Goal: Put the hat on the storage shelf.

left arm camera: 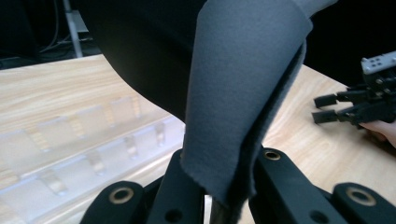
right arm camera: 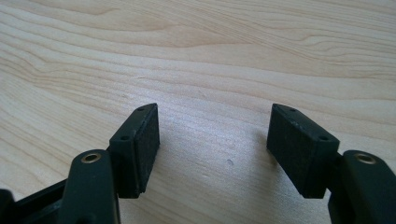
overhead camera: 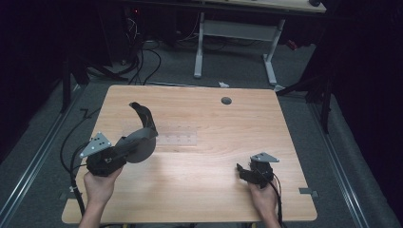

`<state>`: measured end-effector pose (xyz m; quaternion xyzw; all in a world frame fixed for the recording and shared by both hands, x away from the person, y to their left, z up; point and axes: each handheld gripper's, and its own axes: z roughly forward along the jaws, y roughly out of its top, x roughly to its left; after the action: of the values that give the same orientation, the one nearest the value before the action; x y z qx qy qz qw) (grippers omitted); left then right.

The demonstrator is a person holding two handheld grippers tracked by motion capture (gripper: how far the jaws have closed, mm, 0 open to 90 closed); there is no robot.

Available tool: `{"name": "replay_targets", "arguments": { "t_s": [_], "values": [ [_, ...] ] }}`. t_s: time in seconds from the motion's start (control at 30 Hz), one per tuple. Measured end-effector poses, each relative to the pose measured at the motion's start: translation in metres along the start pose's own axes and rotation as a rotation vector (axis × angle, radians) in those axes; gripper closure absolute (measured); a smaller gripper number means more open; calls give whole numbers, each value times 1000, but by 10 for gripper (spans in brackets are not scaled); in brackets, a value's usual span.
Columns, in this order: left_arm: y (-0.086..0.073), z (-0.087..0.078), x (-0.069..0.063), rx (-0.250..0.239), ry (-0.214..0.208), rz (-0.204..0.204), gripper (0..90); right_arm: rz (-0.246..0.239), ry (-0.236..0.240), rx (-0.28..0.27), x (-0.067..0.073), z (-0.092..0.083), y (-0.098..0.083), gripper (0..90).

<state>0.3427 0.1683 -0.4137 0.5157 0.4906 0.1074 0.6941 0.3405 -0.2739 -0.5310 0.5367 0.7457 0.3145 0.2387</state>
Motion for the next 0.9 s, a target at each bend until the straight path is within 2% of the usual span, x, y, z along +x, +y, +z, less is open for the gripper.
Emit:
{"name": "replay_targets", "arguments": {
  "t_s": [0.6,0.7,0.9],
  "values": [
    [27,16,22,-40,57,41,857,0,1,0,0,0,0,343],
    [33,19,28,-51,74,35,857,-1,2,1,0,0,0,342],
    [41,26,38,-63,115,66,858,-1,2,1,0,0,0,342]
  ]
}}
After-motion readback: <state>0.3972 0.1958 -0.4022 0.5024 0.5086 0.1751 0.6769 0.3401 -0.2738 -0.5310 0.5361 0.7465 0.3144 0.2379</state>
